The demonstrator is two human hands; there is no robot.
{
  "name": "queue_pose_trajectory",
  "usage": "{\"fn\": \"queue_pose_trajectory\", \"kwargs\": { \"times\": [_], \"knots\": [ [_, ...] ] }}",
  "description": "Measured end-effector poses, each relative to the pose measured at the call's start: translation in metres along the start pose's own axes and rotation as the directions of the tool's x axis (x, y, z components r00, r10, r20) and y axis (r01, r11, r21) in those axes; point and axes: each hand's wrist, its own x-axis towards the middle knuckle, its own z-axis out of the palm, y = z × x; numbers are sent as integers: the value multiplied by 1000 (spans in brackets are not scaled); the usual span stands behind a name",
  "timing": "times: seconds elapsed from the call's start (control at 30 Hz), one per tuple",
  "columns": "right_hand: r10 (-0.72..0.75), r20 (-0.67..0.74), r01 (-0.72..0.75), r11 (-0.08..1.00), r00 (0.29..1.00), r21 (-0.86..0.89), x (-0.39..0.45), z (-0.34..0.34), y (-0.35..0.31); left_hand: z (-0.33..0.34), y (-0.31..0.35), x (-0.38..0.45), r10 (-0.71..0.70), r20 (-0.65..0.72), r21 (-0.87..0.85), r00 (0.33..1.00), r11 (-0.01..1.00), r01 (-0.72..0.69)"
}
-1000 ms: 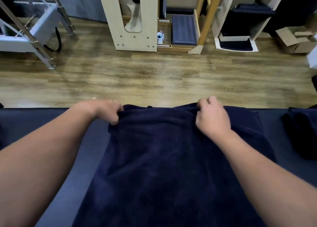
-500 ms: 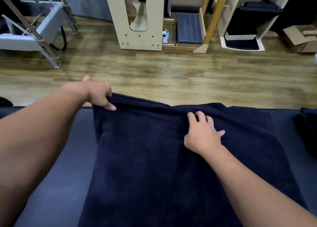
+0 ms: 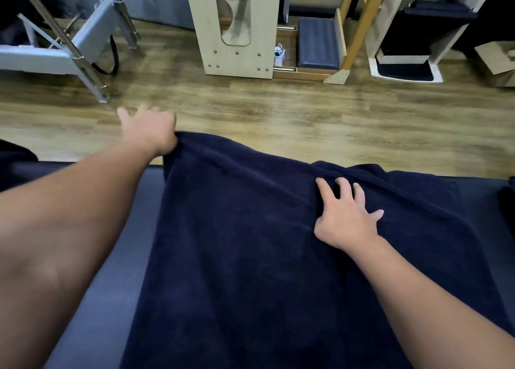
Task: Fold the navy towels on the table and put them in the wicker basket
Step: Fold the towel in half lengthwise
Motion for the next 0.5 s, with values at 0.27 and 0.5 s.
{"fn": "queue_pose_trajectory", "kwargs": {
  "times": [0.27,0.5],
  "knots": [
    [32,34,-30,999,999,-44,-3,-2,-12,29,-3,-69,-39,464,-259,885,949,178],
    [-226,-14,226,974,974,-5,-30,8,-51,60,-12,-90,-241,467,-862,851,91,499]
  ]
}}
